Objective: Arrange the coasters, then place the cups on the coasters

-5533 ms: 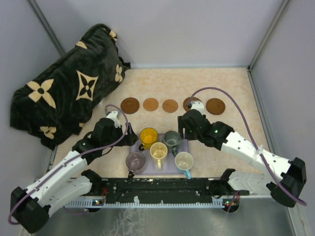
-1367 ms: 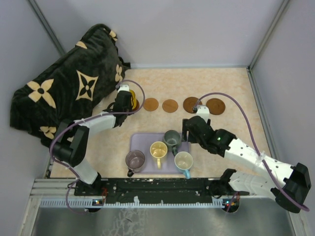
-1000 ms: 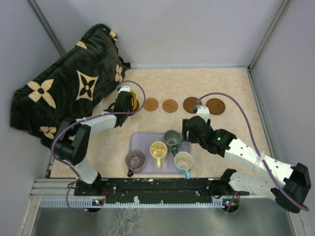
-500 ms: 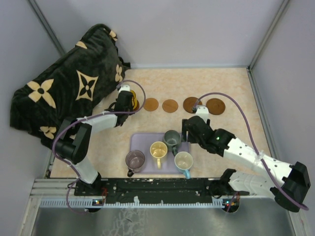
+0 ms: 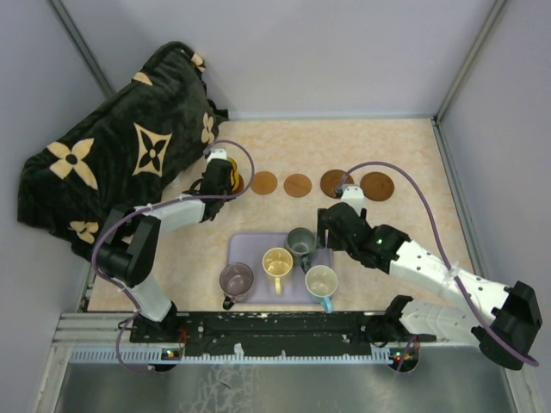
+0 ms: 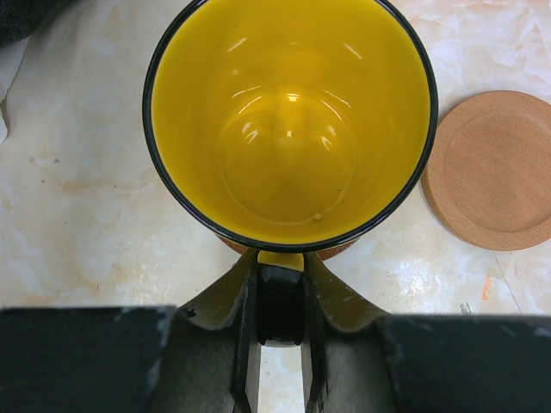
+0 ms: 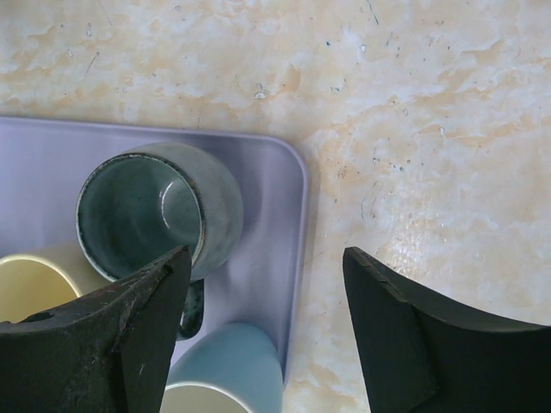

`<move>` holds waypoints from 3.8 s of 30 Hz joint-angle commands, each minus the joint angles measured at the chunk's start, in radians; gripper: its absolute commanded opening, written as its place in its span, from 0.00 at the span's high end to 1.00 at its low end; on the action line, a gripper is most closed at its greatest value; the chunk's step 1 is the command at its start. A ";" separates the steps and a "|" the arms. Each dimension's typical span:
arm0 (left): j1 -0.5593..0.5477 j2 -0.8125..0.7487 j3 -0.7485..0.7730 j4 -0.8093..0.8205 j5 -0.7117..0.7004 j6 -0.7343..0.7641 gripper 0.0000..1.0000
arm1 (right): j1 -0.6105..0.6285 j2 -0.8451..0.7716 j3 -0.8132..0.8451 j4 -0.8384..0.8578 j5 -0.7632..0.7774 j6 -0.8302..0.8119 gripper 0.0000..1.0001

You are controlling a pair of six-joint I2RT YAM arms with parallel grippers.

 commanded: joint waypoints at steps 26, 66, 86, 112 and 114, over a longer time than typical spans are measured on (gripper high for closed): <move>0.010 -0.053 -0.033 0.051 -0.046 -0.025 0.62 | 0.010 -0.001 0.019 0.031 0.009 0.013 0.28; -0.208 -0.621 -0.215 -0.345 -0.010 -0.186 0.22 | 0.010 0.003 0.033 0.029 0.059 0.002 0.22; -0.508 -0.973 -0.245 -0.850 0.019 -0.529 0.13 | -0.225 0.049 0.032 0.096 -0.009 -0.061 0.20; -0.852 -0.842 -0.171 -1.128 0.032 -0.772 0.09 | -0.230 0.044 -0.022 0.120 -0.047 -0.026 0.20; -0.863 -0.845 -0.194 -1.127 0.045 -0.797 0.10 | -0.230 0.042 -0.024 0.119 -0.048 -0.024 0.20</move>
